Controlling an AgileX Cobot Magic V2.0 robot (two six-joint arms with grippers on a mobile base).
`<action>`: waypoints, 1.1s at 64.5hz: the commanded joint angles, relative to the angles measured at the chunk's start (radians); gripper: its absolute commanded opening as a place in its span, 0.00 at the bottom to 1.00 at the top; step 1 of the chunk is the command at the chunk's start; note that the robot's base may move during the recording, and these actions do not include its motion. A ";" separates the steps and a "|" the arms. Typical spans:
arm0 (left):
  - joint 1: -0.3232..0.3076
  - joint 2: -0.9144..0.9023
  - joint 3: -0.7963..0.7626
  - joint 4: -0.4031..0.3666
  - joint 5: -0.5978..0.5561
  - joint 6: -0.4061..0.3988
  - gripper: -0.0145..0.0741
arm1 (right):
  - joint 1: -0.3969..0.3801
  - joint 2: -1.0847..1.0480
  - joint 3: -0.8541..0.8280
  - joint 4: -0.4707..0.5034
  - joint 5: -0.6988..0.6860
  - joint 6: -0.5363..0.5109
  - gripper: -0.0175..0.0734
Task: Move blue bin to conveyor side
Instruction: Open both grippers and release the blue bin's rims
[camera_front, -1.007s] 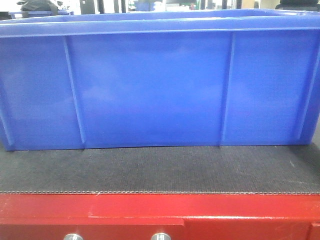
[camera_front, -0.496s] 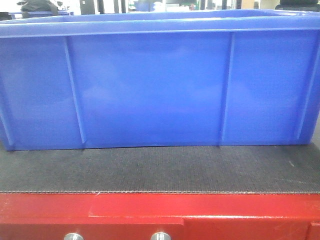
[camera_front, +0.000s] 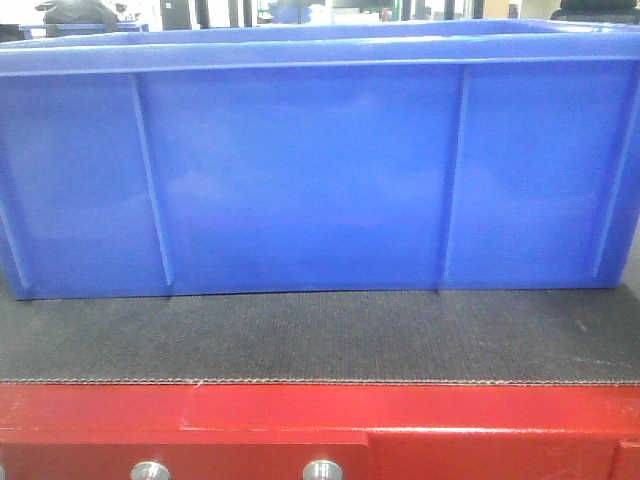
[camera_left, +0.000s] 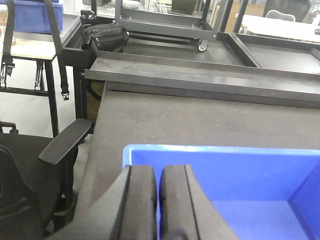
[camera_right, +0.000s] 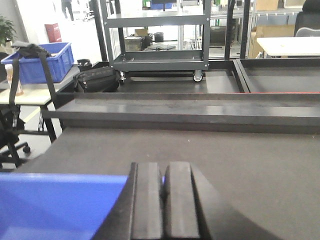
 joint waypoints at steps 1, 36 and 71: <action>-0.003 -0.070 0.123 -0.008 -0.102 -0.003 0.18 | 0.000 -0.068 0.123 -0.004 -0.090 -0.017 0.10; -0.003 -0.529 1.007 -0.008 -0.583 -0.003 0.18 | 0.000 -0.562 1.023 -0.004 -0.586 -0.017 0.10; 0.119 -0.973 1.406 -0.015 -0.711 -0.003 0.18 | 0.000 -0.955 1.253 -0.004 -0.449 -0.017 0.10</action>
